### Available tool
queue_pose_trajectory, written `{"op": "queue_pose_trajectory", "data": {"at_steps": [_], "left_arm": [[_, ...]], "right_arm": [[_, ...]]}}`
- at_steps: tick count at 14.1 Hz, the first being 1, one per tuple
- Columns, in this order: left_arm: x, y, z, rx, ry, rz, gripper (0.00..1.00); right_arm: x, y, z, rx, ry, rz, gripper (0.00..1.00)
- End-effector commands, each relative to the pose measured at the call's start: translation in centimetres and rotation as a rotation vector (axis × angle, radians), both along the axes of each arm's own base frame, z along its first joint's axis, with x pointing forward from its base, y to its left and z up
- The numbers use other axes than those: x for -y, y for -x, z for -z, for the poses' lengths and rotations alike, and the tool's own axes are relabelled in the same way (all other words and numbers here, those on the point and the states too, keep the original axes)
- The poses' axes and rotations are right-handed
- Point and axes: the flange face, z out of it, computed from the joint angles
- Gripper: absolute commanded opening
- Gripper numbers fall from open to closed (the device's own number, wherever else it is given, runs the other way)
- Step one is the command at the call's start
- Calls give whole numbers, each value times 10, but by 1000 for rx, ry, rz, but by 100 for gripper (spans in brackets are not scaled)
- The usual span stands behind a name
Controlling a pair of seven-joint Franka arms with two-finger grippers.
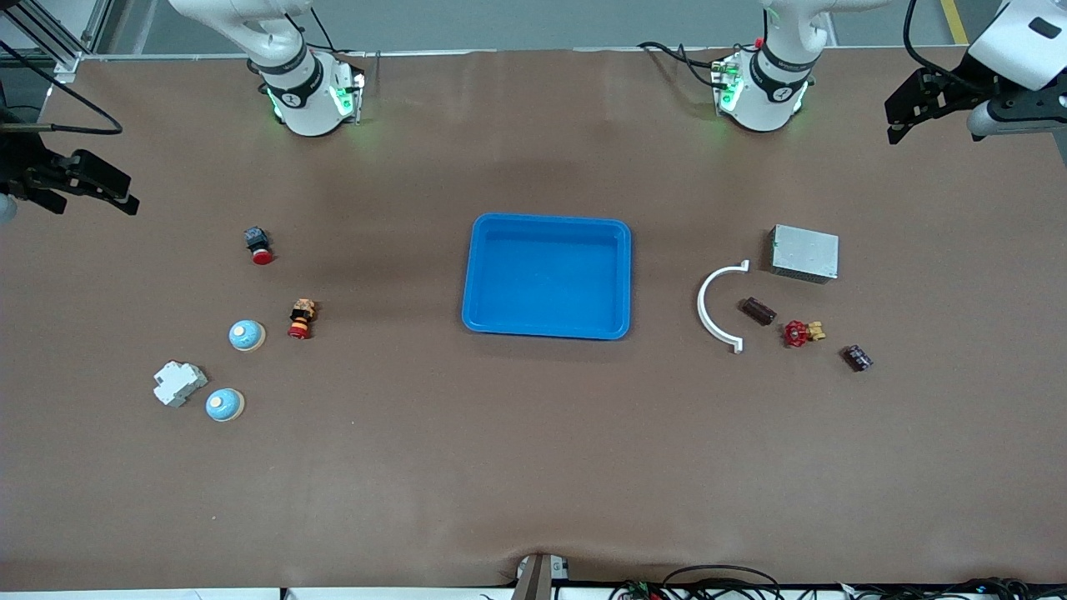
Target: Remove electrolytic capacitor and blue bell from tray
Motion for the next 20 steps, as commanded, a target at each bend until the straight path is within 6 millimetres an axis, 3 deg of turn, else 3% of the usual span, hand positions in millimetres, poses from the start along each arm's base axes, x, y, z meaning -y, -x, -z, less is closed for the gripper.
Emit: {"op": "queue_pose_trajectory", "data": {"at_steps": [1,14,20], "left_arm": [[7,4,-4,-3,-8,-12,100],[0,-4,-8,15,67,-24,100],[-9,-35,-13,28,70,-47,100]], "right_arm": [[-3,2,-5,-3,-7,13,100],[-1,6,-15,-16,4,5,100],[0,5,-16,-8,11,-3,100]]}}
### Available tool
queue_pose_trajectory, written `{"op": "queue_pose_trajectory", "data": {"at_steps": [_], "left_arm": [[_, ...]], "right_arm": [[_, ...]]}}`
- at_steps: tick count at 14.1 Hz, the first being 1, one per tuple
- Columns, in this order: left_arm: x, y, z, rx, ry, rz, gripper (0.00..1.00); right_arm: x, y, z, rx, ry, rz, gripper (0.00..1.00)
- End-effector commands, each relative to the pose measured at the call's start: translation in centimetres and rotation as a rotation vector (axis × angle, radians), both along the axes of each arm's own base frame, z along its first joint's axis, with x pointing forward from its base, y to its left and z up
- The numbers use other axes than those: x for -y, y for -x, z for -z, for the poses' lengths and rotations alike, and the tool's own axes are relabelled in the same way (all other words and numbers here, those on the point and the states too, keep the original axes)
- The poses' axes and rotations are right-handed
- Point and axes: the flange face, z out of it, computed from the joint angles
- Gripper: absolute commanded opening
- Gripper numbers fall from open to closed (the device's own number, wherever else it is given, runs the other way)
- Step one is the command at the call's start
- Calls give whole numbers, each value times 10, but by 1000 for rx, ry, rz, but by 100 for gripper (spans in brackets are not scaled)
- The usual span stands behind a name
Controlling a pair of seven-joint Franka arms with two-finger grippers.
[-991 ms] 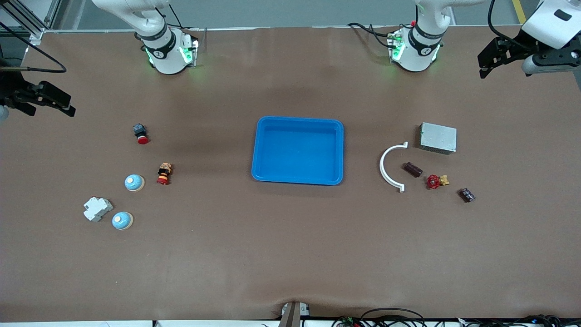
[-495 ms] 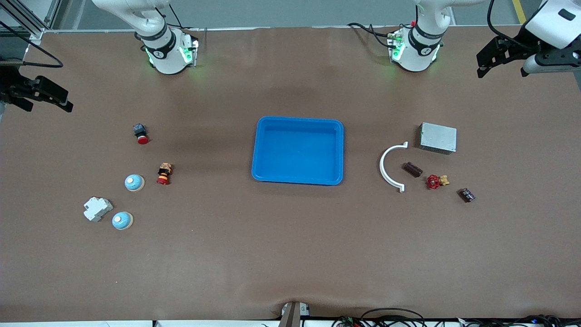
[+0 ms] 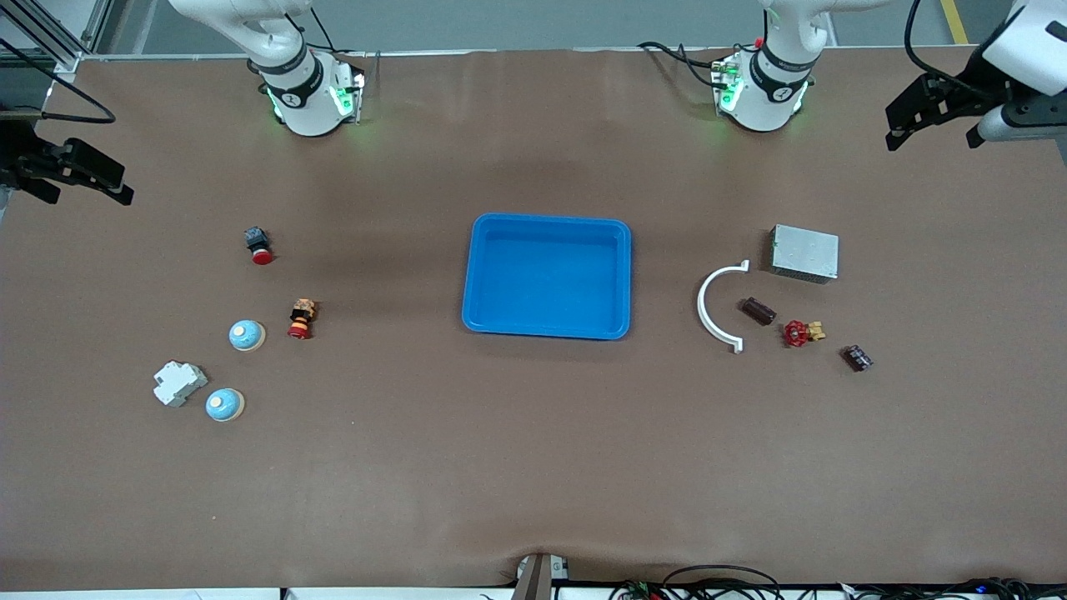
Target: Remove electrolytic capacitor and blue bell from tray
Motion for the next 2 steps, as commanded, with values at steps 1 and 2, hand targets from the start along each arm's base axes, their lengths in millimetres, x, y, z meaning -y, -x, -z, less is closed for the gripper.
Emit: {"op": "queue_pose_trajectory", "data": {"at_steps": [1,2], "left_arm": [[-3,-20,-10,14,13,-6,100],[-2,-21,-9,12,14,-2,100]], "right_arm": [[0,0,-5,5,10,-4,100],[1,0,-6,7,11,-2,100]]}}
